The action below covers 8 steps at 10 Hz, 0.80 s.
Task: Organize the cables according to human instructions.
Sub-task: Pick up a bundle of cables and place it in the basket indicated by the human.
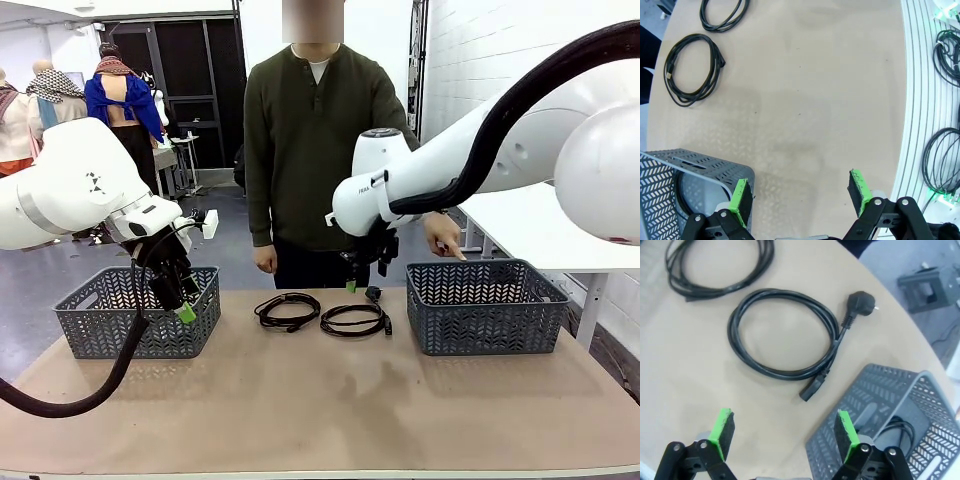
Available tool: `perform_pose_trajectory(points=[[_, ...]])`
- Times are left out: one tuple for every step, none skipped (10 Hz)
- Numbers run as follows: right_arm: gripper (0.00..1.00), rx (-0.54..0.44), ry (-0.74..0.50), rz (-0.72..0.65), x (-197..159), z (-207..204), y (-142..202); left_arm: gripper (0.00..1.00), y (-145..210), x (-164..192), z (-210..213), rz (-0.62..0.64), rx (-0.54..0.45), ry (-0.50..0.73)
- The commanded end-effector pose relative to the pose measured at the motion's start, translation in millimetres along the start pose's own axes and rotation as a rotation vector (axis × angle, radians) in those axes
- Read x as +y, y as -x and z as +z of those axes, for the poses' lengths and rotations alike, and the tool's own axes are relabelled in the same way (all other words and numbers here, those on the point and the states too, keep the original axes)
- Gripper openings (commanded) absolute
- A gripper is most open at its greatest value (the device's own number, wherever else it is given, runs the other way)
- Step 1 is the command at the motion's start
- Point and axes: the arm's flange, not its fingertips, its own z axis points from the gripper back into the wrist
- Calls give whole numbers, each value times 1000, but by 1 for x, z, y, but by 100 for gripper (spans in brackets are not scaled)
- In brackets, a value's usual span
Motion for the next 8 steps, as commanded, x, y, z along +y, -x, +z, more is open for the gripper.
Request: perform_pose_trajectory(points=[[100,-11,48,-54,1,-15,-12,100,0,-1,1,0,0,-2],[100,-12,39,-84,-3,-21,-14,100,0,-1,1,0,0,-2],[100,4,43,-113,-7,-27,-16,100,0,-1,1,0,0,-2],[100,17,47,-131,-10,-34,-17,100,0,-1,1,0,0,-2],[100,24,68,-143,-14,-40,-18,100,0,-1,1,0,0,-2],[100,37,69,-151,-17,-46,-19,100,0,-1,1,0,0,-2],[100,48,64,-163,-19,-53,-18,100,0,-1,1,0,0,-2],[100,57,63,-170,-19,-57,-17,100,0,-1,1,0,0,-2]])
